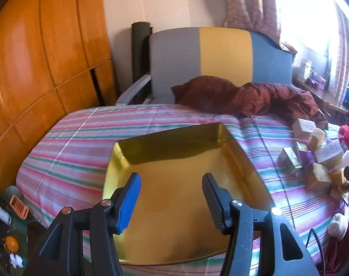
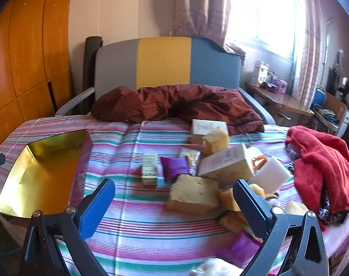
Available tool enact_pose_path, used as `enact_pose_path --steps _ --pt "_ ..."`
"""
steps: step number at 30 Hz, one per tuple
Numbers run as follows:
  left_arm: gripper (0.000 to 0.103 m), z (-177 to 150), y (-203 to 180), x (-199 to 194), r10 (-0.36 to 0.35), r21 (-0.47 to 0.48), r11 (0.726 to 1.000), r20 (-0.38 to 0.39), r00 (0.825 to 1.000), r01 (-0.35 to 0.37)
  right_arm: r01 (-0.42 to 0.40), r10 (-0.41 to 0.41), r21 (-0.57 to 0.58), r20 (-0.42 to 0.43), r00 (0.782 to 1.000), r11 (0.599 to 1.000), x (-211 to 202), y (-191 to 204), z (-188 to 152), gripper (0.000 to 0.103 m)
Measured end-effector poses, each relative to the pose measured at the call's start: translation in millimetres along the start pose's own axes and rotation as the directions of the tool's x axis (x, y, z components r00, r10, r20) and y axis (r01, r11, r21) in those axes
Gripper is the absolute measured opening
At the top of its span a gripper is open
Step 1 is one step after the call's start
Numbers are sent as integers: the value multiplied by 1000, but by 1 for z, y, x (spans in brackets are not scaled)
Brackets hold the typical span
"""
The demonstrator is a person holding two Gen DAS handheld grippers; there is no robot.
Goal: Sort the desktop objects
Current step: 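Move both tools from the gold tray toward the pile of items, then grasp the white sock with the right tool while the left tool grasps a yellow sponge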
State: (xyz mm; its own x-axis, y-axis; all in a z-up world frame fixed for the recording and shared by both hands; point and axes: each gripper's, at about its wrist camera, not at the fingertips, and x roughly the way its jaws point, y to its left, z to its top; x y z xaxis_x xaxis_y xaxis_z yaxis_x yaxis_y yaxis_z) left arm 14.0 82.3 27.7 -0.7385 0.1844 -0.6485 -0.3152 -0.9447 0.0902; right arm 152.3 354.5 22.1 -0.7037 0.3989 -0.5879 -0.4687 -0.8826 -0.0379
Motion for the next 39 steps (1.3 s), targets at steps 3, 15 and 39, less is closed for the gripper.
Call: enact_pose_path --steps 3,15,39 --pt "56 4 -15 -1 -17 35 999 16 1000 17 25 -24 16 -2 1000 1000 -3 -13 -2 103" --pt "57 13 -76 5 -133 164 978 9 991 130 130 -129 66 -23 991 989 -16 -55 -12 103" --pt "64 -2 -184 34 -544 205 777 -259 798 595 99 -31 199 -322 946 975 -26 -106 -64 100"
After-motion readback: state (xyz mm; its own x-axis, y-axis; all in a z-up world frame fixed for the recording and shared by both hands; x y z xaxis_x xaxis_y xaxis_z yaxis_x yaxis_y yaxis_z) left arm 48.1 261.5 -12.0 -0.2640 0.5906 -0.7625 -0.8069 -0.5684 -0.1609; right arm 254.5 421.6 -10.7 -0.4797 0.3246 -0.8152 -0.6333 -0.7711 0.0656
